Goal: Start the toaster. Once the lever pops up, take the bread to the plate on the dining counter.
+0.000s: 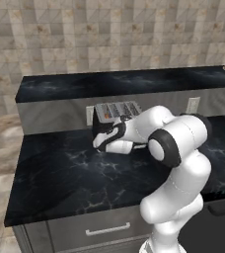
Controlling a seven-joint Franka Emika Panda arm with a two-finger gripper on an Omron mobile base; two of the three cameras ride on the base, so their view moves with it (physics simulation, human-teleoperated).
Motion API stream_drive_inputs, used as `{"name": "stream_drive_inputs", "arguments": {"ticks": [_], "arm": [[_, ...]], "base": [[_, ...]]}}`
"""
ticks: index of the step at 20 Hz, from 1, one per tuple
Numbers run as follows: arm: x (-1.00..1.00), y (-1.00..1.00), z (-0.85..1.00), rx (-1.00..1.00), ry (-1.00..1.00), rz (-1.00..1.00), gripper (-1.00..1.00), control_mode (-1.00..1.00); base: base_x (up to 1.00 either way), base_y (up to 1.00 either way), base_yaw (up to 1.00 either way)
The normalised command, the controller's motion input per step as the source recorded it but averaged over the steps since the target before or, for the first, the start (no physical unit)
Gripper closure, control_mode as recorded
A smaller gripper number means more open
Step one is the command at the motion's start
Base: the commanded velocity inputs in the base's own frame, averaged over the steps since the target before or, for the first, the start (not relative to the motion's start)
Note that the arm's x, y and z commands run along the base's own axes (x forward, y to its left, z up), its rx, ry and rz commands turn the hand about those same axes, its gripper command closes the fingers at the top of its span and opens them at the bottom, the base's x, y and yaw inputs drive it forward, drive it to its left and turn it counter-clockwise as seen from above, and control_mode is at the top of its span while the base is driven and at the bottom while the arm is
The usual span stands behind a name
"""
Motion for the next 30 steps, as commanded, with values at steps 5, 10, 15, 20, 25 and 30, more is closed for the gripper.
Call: {"name": "stream_drive_inputs", "arguments": {"ticks": [5, 10, 15, 20, 25, 30], "arm": [[-0.06, -0.03, 0.44, 0.01, -0.01, -0.05, -1.0, -1.0], [-0.02, 0.0, 0.92, 0.0, 0.0, -0.09, -1.0, -1.0], [0.0, 0.0, 0.95, 0.0, 0.0, -0.08, -1.0, -1.0], [0.06, 0.0, 0.89, 0.0, 0.03, -0.06, -1.0, -1.0], [0.24, 0.0, 0.6, 0.0, 0.09, -0.02, -1.0, -1.0], [0.4, 0.0, 0.14, -0.03, 0.09, 0.0, -1.0, -1.0]], "base": [[0.0, 0.0, 0.0], [0.0, 0.0, 0.0], [0.0, 0.0, 0.0], [0.0, 0.0, 0.0], [0.0, 0.0, 0.0], [0.0, 0.0, 0.0]]}}
